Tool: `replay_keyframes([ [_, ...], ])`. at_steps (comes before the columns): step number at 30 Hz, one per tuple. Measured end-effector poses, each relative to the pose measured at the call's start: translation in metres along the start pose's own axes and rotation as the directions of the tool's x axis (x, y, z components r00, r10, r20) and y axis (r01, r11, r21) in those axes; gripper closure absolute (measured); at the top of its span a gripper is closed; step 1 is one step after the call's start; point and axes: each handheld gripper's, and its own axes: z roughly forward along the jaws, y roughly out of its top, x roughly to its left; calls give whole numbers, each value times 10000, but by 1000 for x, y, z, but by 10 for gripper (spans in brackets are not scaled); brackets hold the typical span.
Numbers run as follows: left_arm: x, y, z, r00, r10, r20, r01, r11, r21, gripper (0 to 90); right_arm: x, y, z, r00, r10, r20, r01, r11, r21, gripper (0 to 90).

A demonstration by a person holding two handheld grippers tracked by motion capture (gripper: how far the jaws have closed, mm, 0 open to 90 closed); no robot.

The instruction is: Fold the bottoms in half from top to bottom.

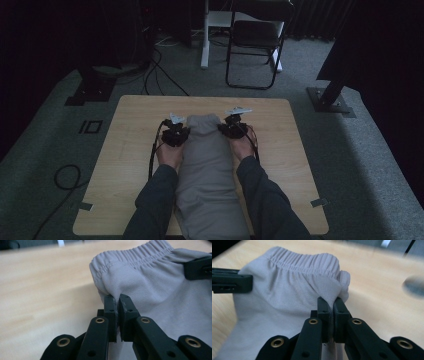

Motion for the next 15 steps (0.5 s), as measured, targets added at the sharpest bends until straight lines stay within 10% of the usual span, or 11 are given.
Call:
replay_keyframes([
  [10, -6, 5, -11, 9991, 357, 231, -356, 9994, -40, 859, 0, 4, -14, 9997, -220, -75, 221, 9997, 76, 868],
  [15, -20, -26, -38, 9946, 486, 920, -503, 9986, 163, 857, 9, -19, -26, 9980, -390, -496, 404, 9988, 289, 865],
])
